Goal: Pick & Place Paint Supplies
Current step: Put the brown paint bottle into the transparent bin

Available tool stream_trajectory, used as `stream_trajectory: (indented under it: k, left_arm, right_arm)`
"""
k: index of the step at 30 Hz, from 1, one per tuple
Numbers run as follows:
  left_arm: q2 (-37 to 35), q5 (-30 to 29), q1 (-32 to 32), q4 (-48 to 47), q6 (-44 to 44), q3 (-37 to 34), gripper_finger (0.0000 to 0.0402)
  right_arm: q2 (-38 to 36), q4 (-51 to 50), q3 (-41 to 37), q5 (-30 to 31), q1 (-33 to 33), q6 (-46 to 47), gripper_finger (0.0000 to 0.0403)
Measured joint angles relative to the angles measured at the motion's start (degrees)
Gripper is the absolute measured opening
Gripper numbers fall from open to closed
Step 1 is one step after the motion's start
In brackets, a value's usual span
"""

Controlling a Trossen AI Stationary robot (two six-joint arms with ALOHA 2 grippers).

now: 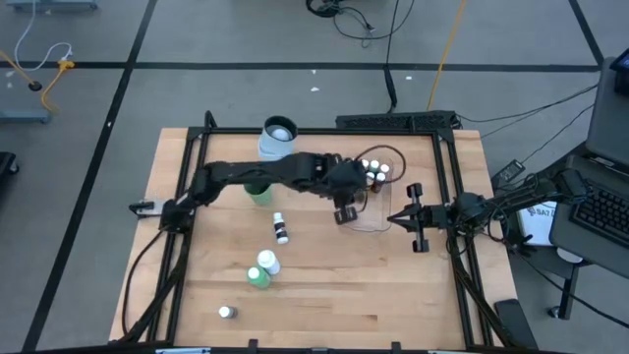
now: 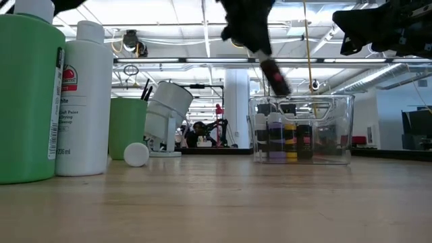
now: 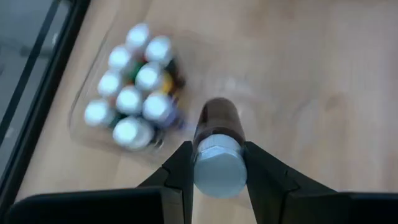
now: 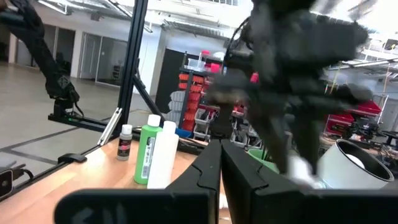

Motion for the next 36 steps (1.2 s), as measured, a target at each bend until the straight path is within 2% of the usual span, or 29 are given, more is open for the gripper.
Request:
stream_trajectory:
  k: [4, 11, 19, 31, 33, 36]
  left_arm:
    - [2.88, -1.00, 2.27, -0.28, -0.35, 0.64, 0.0099]
    - [3.76, 0.40, 2.96, -1.65, 1.02, 0.79, 0.0099]
    - [8.28, -0.64, 4.34, -1.72, 2.27, 0.71, 0.0099]
    - [11.70, 0.18, 7.43, -1.27, 0.85, 0.71, 0.0099]
    - [11.98, 0.99, 7.79, -1.11, 0.85, 0.71, 0.0109]
    - [12.50, 0.86, 7.87, -0.62, 0.91, 0.71, 0.0150]
  right_arm:
    - [0.36, -0.23, 0.01, 0.05, -0.01, -0.20, 0.0006]
    - [0.45, 0.28, 0.00, 0.07, -0.08, -1.64, 0.0006]
    - [0.55, 0.26, 0.01, 0.04, -0.10, -1.56, 0.0006]
    - [0.55, 0.26, 0.01, 0.04, -0.10, -1.65, 0.0006]
    - [0.55, 0.26, 0.02, 0.04, -0.10, -1.67, 0.0006]
    - [0.55, 0.26, 0.02, 0.04, -0.10, -1.67, 0.0006]
